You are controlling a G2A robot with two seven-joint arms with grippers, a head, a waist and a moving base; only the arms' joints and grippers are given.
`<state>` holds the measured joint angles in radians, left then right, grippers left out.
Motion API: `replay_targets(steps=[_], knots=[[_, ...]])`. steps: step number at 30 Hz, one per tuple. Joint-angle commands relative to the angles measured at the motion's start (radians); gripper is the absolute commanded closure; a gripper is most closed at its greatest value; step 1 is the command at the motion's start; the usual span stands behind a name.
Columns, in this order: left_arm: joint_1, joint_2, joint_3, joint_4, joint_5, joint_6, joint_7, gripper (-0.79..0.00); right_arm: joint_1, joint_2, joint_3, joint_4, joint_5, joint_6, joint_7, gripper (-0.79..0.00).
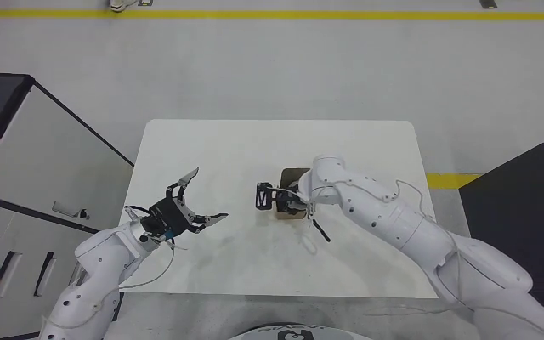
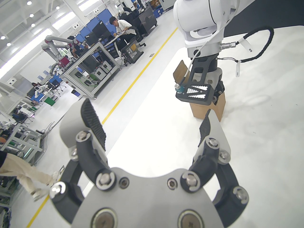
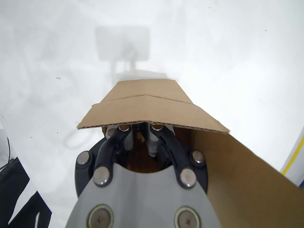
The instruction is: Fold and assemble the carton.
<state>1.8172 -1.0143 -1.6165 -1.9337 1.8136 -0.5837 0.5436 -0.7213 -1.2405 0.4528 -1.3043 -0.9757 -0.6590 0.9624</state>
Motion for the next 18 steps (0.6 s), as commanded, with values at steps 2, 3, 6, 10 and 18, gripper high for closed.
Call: replay_targets(steps=[2,3,6,10,18], knots=[[0.000,0.000,0.000,0.000,0.000,0.000,0.000,-0.785,0.000,0.006,0.025,-0.016,0.019,0.005,-0.004,0.000],[0.000,0.000,0.000,0.000,0.000,0.000,0.000,-0.785,-0.003,0.010,0.036,-0.025,0.025,0.008,-0.004,0.000],[0.000,0.000,0.000,0.000,0.000,0.000,0.000,-0.785,-0.019,0.026,0.078,-0.051,0.049,0.018,-0.007,0.000],[0.000,0.000,0.000,0.000,0.000,0.000,0.000,-0.785,-0.051,0.054,0.150,-0.096,0.087,0.022,-0.019,0.000],[0.000,0.000,0.000,0.000,0.000,0.000,0.000,-0.785,-0.152,0.116,0.331,-0.190,0.181,0.033,-0.074,0.000]])
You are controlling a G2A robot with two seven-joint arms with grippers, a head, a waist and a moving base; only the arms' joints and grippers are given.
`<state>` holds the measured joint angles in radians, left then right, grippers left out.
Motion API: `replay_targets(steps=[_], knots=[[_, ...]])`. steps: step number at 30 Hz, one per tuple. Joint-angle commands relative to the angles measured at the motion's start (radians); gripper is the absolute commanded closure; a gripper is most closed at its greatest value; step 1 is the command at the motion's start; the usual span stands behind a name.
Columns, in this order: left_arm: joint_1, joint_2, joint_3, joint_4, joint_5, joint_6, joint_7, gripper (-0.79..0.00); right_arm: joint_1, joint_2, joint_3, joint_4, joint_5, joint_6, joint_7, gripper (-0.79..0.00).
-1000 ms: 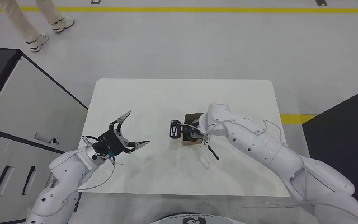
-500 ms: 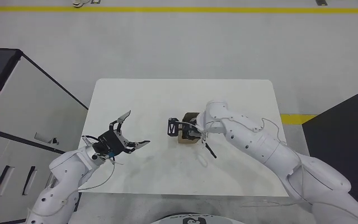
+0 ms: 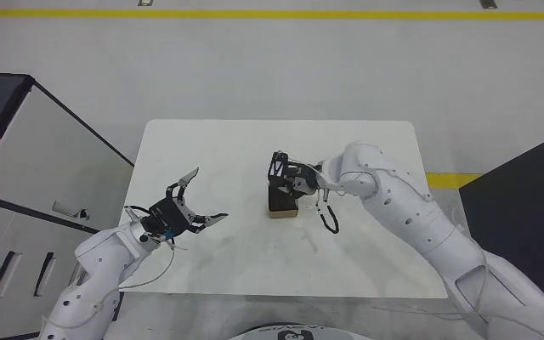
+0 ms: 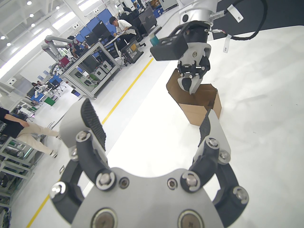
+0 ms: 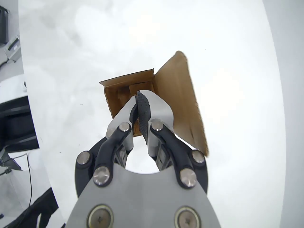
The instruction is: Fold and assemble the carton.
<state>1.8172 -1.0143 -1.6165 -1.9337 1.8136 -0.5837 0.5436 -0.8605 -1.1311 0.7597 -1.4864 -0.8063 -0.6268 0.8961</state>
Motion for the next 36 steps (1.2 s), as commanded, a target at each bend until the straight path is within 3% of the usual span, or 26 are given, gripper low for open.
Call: replay_targets(steps=[1,10,11,12,21,22,31,32,33,36], knots=[[0.000,0.000,0.000,0.000,0.000,0.000,0.000,-0.785,-0.029,0.014,0.050,-0.018,0.026,0.005,-0.023,0.000],[0.000,0.000,0.000,0.000,0.000,0.000,0.000,-0.785,-0.170,0.057,0.218,-0.066,0.199,0.029,-0.124,0.000],[0.000,0.000,0.000,0.000,0.000,0.000,0.000,-0.785,-0.186,0.058,0.233,-0.060,0.250,0.045,-0.143,-0.080],[0.000,0.000,0.000,0.000,0.000,0.000,0.000,-0.785,-0.189,0.059,0.237,-0.059,0.261,0.049,-0.145,-0.317],[0.000,0.000,0.000,0.000,0.000,0.000,0.000,-0.785,-0.189,0.059,0.237,-0.059,0.261,0.049,-0.145,-0.317],[0.000,-0.001,0.003,0.003,-0.005,0.006,-0.007,-0.785,-0.198,0.058,0.241,-0.056,0.285,0.055,-0.166,-0.785],[-0.008,-0.007,0.085,-0.007,-0.101,-0.034,-0.052,-0.785,-0.317,0.094,0.380,-0.010,0.537,-0.016,-0.142,-0.785],[-0.010,-0.008,0.094,-0.003,-0.112,-0.032,-0.055,0.000,-0.332,0.097,0.391,-0.010,0.568,-0.025,-0.131,-0.385],[-0.012,-0.008,0.105,-0.005,-0.107,-0.033,-0.063,0.000,-0.343,0.101,0.404,-0.006,0.596,-0.035,-0.125,-0.028],[-0.018,-0.007,0.108,-0.015,-0.071,-0.027,-0.074,0.000,-0.343,0.101,0.404,-0.006,0.596,-0.035,-0.125,0.000]])
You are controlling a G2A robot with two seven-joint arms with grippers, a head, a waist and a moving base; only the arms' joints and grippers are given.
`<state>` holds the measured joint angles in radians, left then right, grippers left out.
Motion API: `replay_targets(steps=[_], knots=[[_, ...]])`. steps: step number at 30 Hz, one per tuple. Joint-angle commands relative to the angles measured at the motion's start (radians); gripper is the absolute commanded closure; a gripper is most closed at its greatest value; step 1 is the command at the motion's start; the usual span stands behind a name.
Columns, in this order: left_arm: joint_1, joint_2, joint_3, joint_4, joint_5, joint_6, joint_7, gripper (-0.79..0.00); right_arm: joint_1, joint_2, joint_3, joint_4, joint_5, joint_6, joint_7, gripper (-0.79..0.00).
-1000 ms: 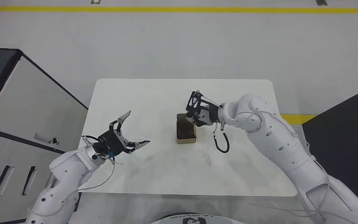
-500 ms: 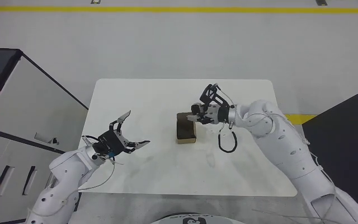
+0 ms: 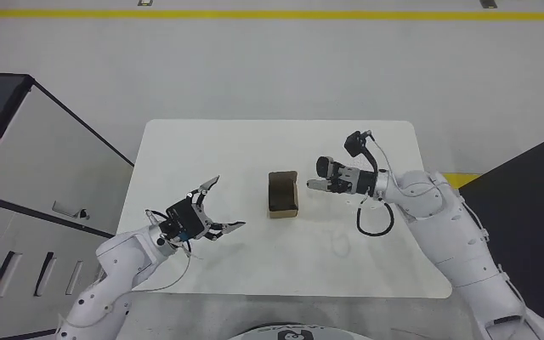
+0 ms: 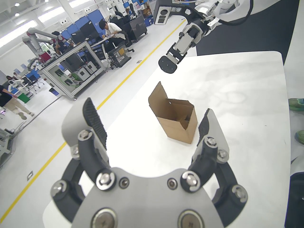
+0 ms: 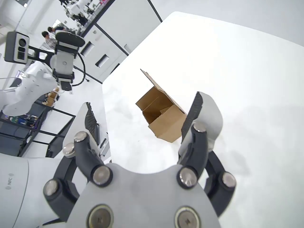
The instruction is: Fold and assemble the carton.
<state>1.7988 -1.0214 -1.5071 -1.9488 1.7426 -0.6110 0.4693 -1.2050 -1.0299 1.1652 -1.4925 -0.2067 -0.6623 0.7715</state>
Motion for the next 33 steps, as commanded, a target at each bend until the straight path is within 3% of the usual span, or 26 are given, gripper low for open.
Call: replay_targets(steps=[1,7,12,18,26,33], knots=[[0.000,0.000,-0.001,0.000,0.000,0.000,0.000,0.000,0.001,0.000,-0.001,0.000,-0.003,0.001,-0.001,0.000],[-0.002,-0.001,0.026,0.002,0.009,-0.009,-0.026,0.000,-0.008,-0.001,-0.004,0.008,-0.007,0.015,-0.010,0.000],[-0.051,-0.014,0.161,0.037,0.009,0.009,-0.050,0.000,-0.040,0.002,-0.001,0.058,-0.008,0.048,-0.025,0.000],[-0.150,-0.037,0.290,0.141,0.001,0.081,-0.122,0.000,-0.058,0.003,-0.011,0.097,0.019,0.066,-0.015,0.000],[-0.166,-0.040,0.305,0.151,0.027,0.113,-0.159,0.000,-0.064,0.000,-0.021,0.096,0.038,0.070,-0.028,0.000],[-0.219,-0.064,0.379,0.255,-0.036,0.226,-0.175,0.000,-0.020,-0.019,-0.088,0.171,0.131,0.052,-0.005,0.000]])
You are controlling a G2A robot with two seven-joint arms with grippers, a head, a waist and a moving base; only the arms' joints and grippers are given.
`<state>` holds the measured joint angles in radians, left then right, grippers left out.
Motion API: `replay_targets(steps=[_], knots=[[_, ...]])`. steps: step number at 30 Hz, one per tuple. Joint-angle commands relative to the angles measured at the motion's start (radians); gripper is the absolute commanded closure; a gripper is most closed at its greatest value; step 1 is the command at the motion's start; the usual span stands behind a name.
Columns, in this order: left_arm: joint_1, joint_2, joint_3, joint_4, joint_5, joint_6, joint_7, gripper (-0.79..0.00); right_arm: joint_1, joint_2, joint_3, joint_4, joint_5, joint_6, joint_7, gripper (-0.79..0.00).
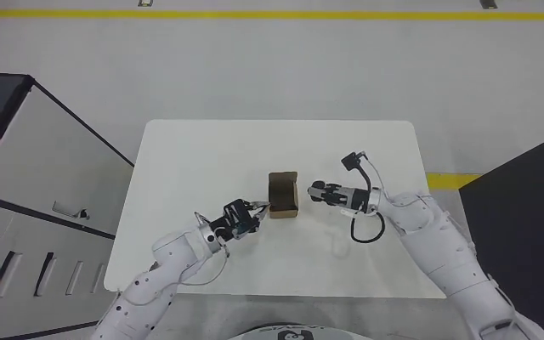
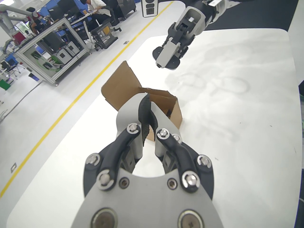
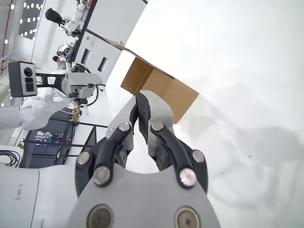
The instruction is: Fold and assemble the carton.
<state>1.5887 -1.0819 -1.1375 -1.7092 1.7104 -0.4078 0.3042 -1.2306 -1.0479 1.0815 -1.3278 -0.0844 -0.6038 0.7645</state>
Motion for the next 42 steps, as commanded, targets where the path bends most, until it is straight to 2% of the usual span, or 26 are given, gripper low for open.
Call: replay_targets(steps=[1,9,20,31,42], knots=[[-0.019,-0.006,0.018,0.018,0.013,0.042,-0.026,0.000,0.011,-0.003,-0.006,0.008,0.014,-0.020,-0.002,0.000],[-0.024,-0.009,0.029,0.037,0.006,0.051,-0.042,0.000,0.003,-0.005,-0.013,-0.001,0.004,0.000,-0.022,0.000],[-0.103,-0.030,0.090,0.138,0.009,0.106,-0.029,0.000,0.026,-0.017,-0.053,0.003,-0.038,0.021,-0.053,0.000],[-0.156,-0.049,0.154,0.196,0.002,0.093,-0.007,0.000,0.076,-0.038,-0.115,0.046,-0.107,0.038,-0.088,0.000],[-0.173,-0.055,0.172,0.228,0.016,0.085,-0.008,0.000,0.104,-0.051,-0.146,0.072,-0.110,0.035,-0.082,0.000]])
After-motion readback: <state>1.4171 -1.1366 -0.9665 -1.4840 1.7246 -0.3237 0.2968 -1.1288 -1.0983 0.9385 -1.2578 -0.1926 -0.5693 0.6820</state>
